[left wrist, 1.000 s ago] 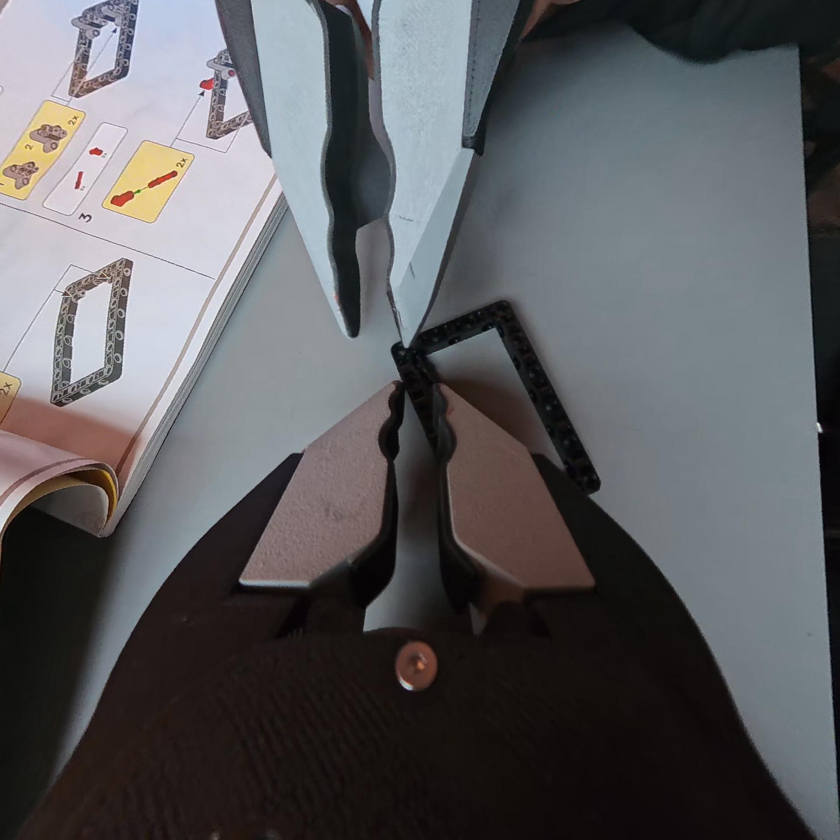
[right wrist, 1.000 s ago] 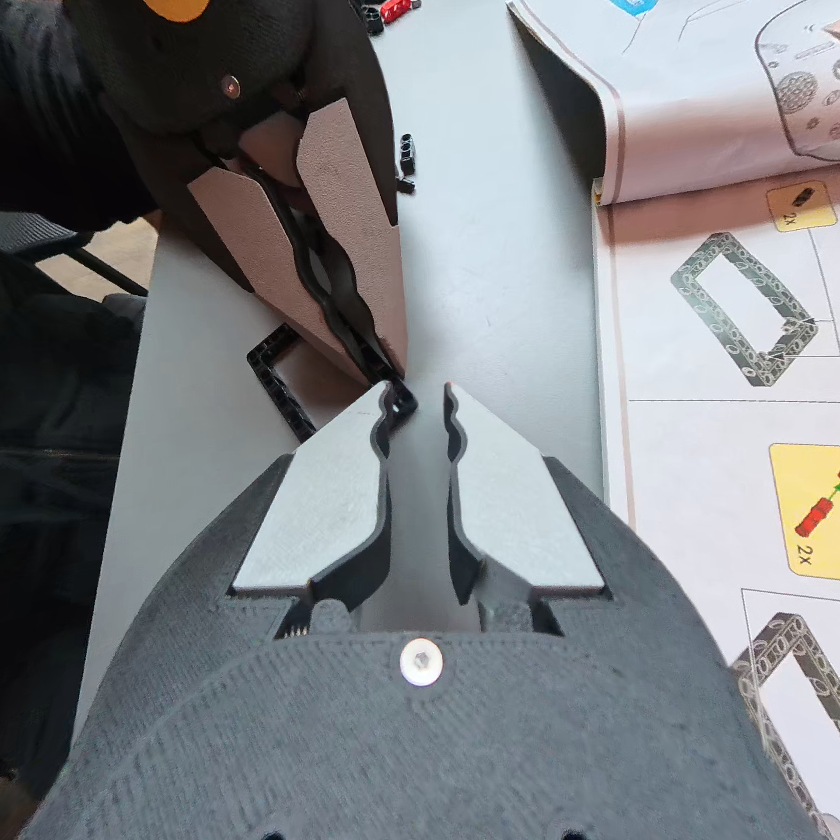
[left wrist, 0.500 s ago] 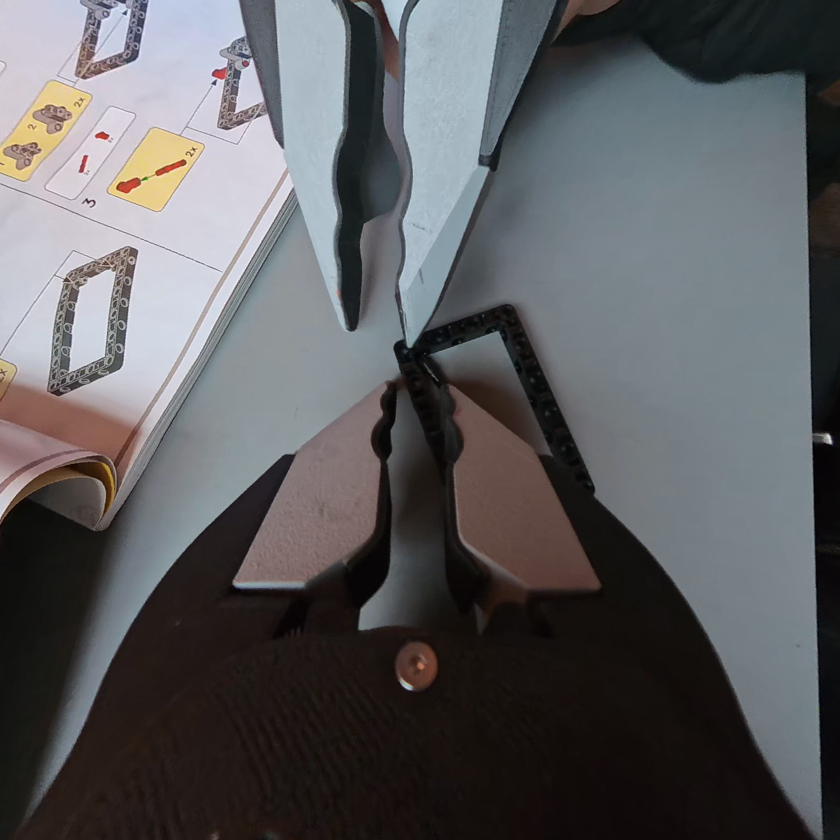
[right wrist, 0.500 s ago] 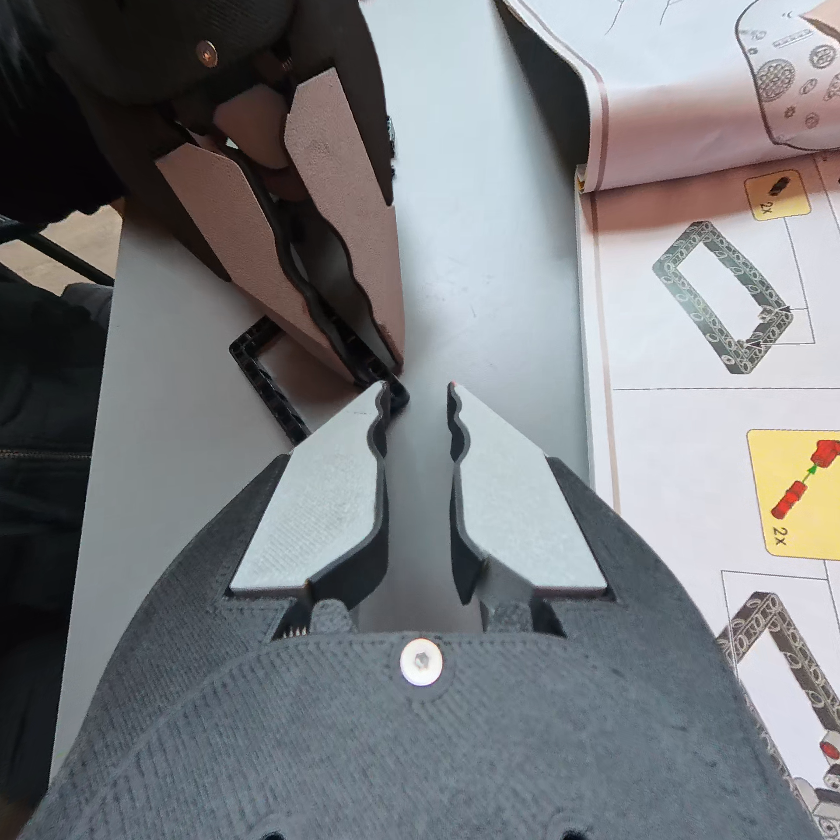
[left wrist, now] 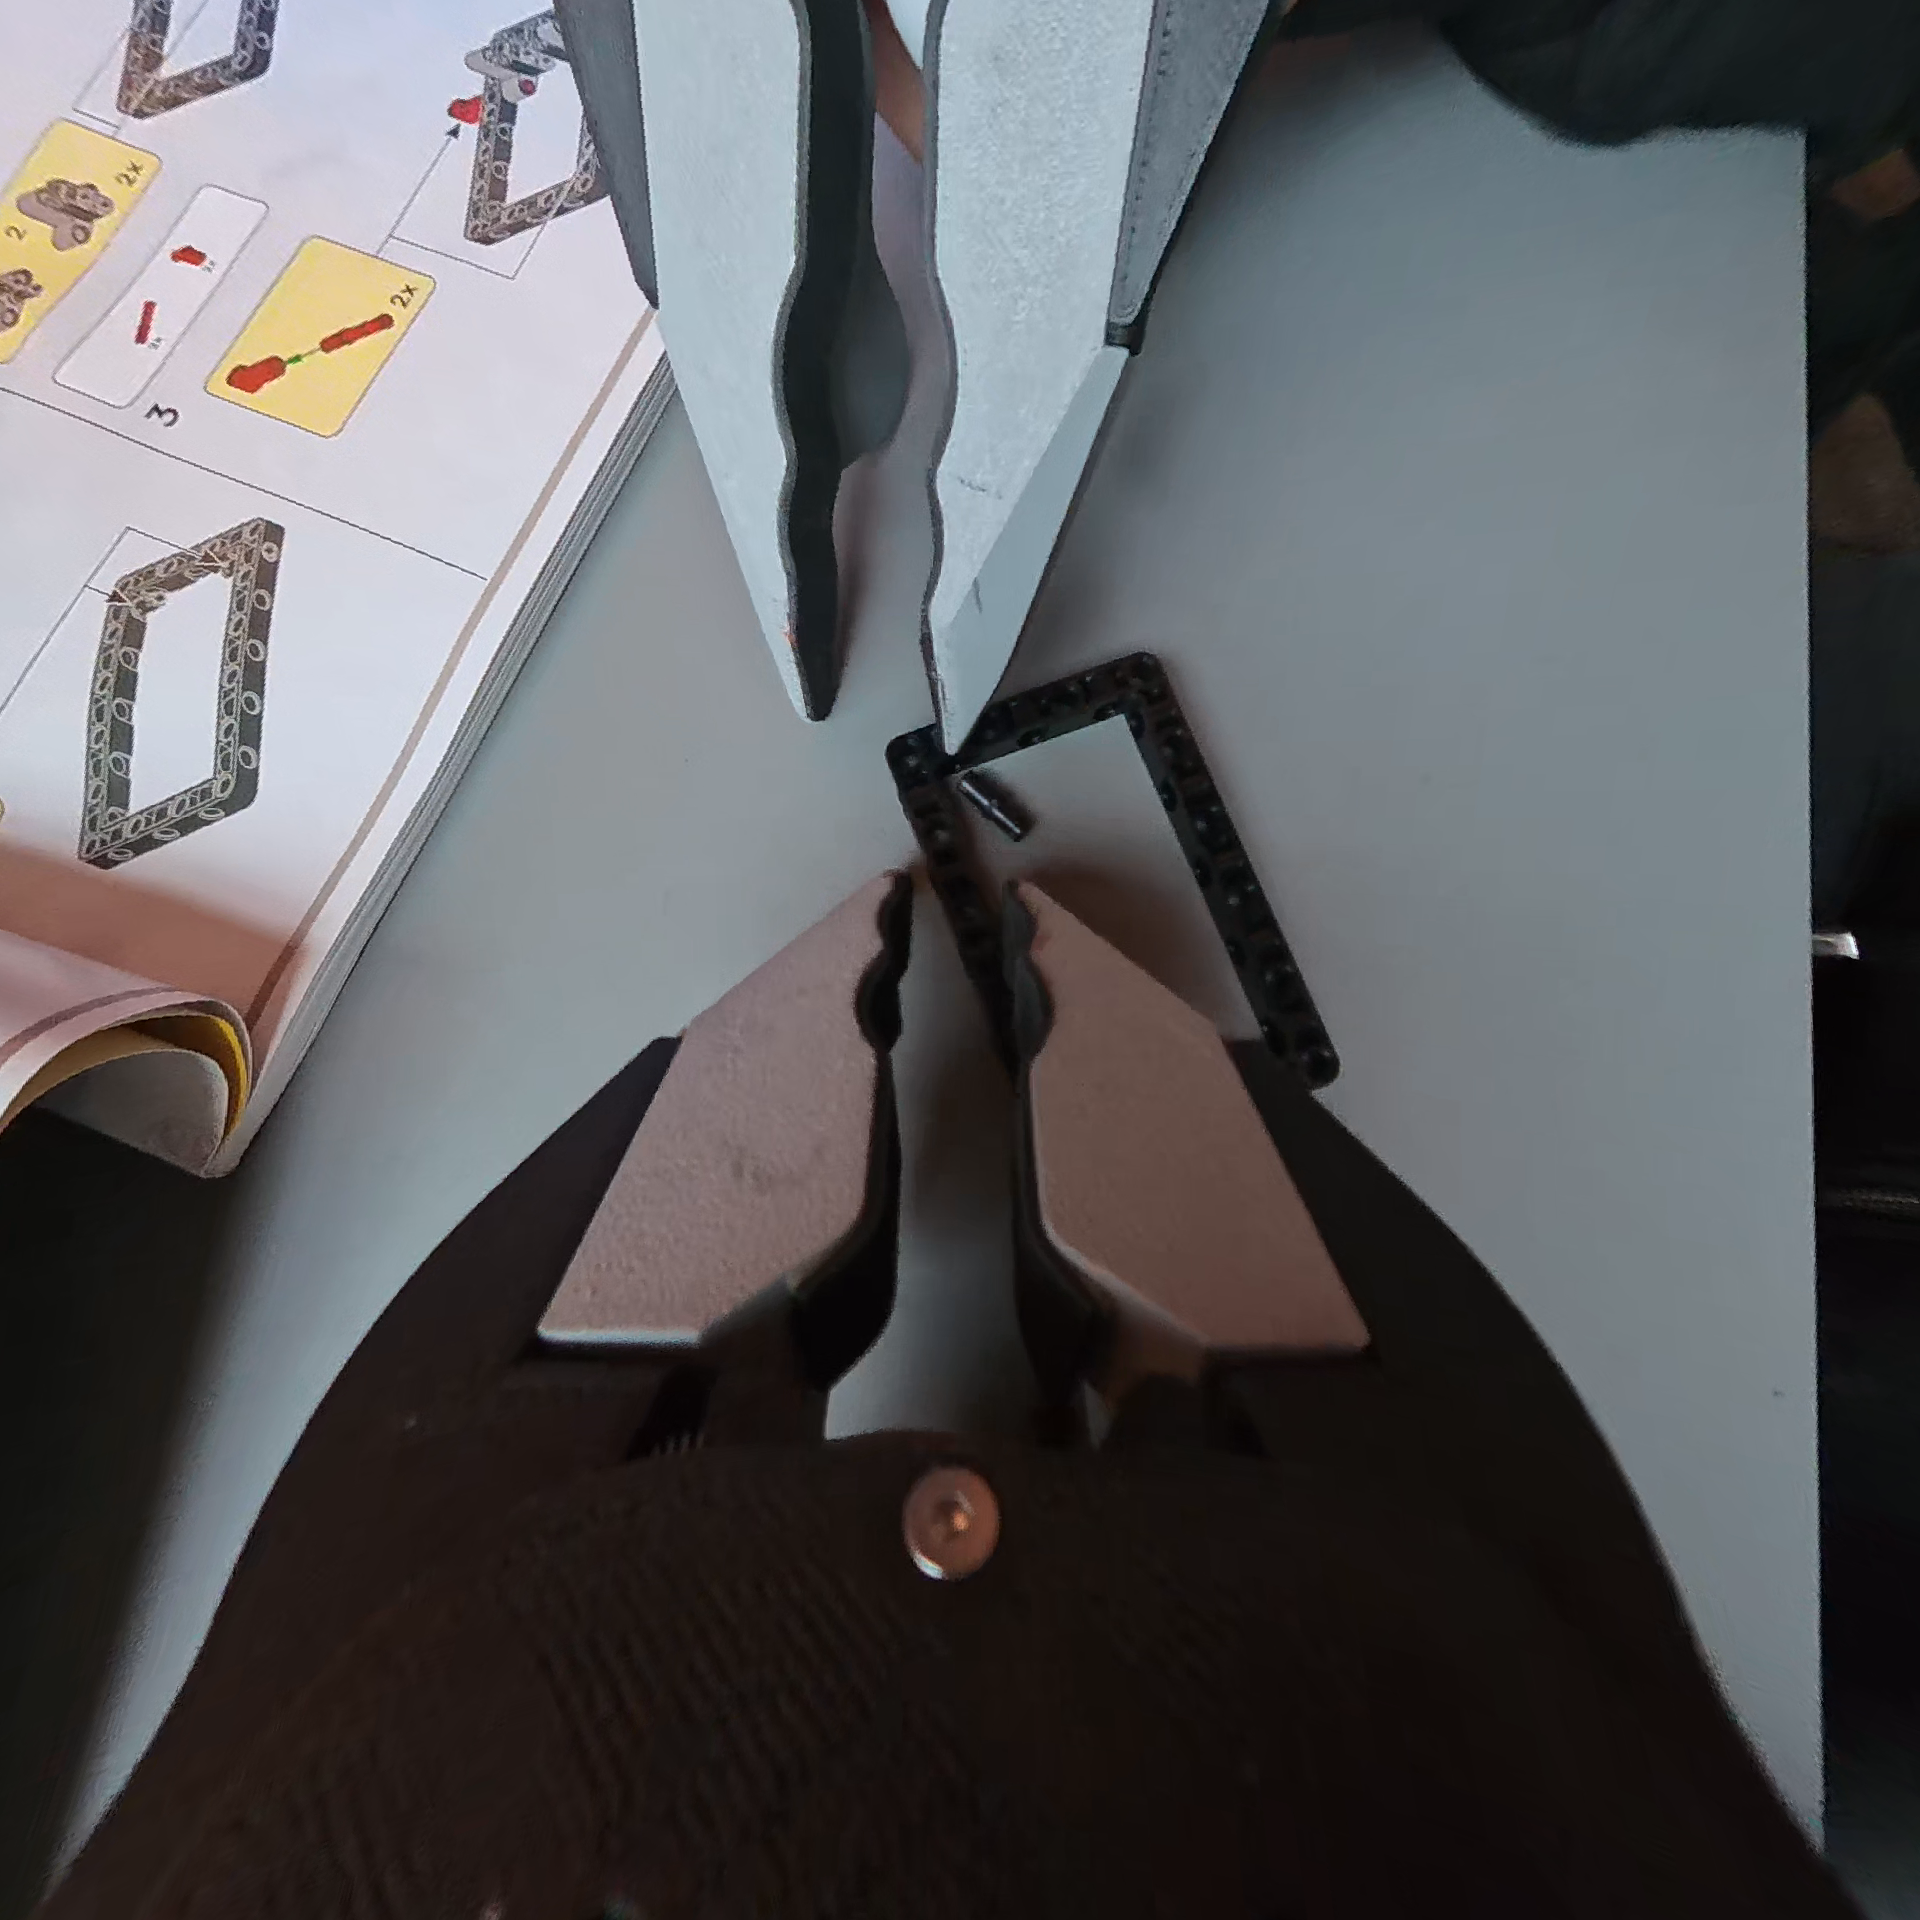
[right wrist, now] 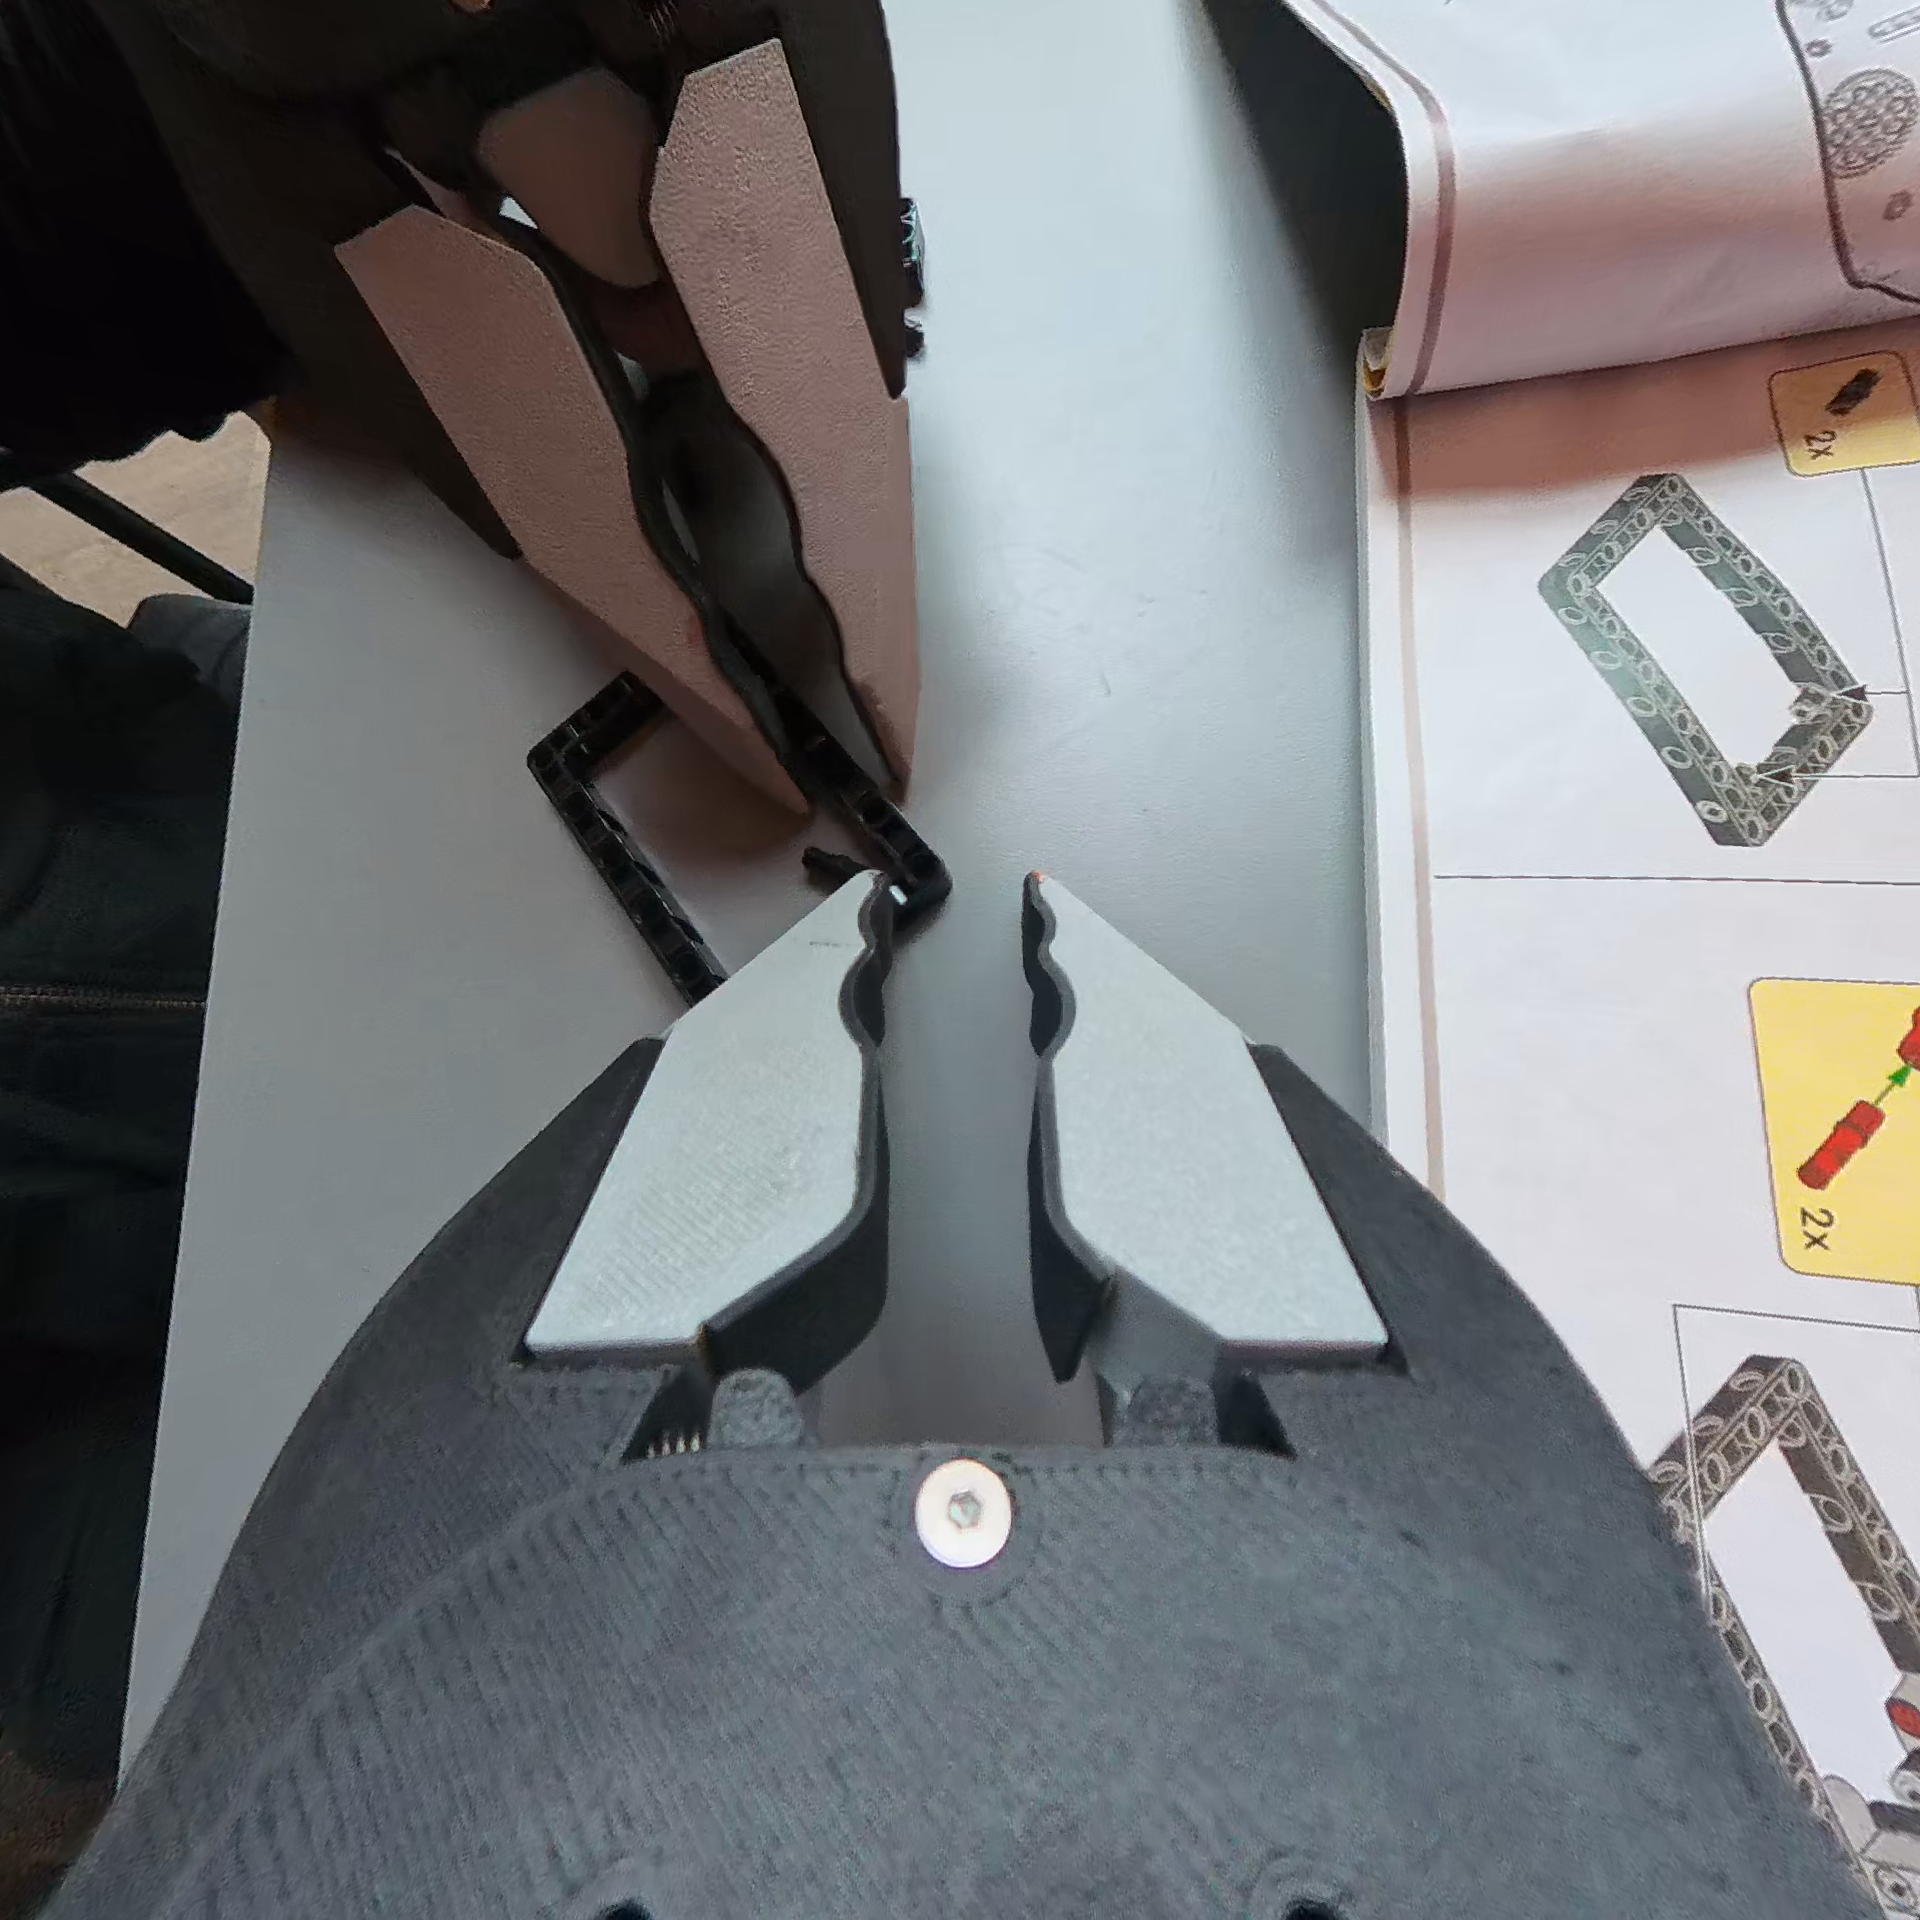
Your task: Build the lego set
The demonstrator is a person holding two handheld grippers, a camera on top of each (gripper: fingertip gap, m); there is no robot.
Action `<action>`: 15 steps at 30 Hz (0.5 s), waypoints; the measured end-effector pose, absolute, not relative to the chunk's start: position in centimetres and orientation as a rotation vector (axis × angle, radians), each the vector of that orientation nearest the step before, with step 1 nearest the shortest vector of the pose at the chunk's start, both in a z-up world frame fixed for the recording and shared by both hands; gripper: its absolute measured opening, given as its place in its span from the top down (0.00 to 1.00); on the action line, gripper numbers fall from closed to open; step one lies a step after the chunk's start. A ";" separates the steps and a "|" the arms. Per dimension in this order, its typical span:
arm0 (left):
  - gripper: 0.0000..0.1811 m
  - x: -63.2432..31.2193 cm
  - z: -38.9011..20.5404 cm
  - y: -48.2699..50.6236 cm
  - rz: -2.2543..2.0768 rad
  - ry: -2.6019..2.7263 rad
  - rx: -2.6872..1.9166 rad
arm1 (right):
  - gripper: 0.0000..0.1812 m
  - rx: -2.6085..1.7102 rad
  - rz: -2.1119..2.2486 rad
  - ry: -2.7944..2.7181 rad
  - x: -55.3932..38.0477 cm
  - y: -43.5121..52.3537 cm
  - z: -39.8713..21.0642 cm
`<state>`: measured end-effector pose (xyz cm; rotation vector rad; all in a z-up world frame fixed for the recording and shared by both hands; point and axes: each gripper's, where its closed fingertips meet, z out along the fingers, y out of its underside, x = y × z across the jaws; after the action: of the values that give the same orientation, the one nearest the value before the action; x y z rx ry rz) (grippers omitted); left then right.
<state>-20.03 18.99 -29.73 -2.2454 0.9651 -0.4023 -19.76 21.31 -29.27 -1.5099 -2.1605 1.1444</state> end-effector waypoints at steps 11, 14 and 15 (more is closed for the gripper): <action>0.97 -20.5 -29.4 19.7 -0.364 0.932 -2.221 | 0.87 -1.507 1.215 -2.097 -20.0 21.7 -28.2; 0.97 -20.3 -28.8 19.9 -0.361 0.930 -2.188 | 0.87 -1.485 1.217 -2.058 -20.3 22.0 -27.6; 0.97 -20.1 -28.6 19.8 -0.372 0.939 -2.174 | 0.87 -1.469 1.222 -2.039 -20.4 22.1 -27.2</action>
<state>-20.12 19.78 -28.63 -2.1744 0.9391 -0.3719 -20.40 22.09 -27.19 -1.4693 -2.0385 1.2223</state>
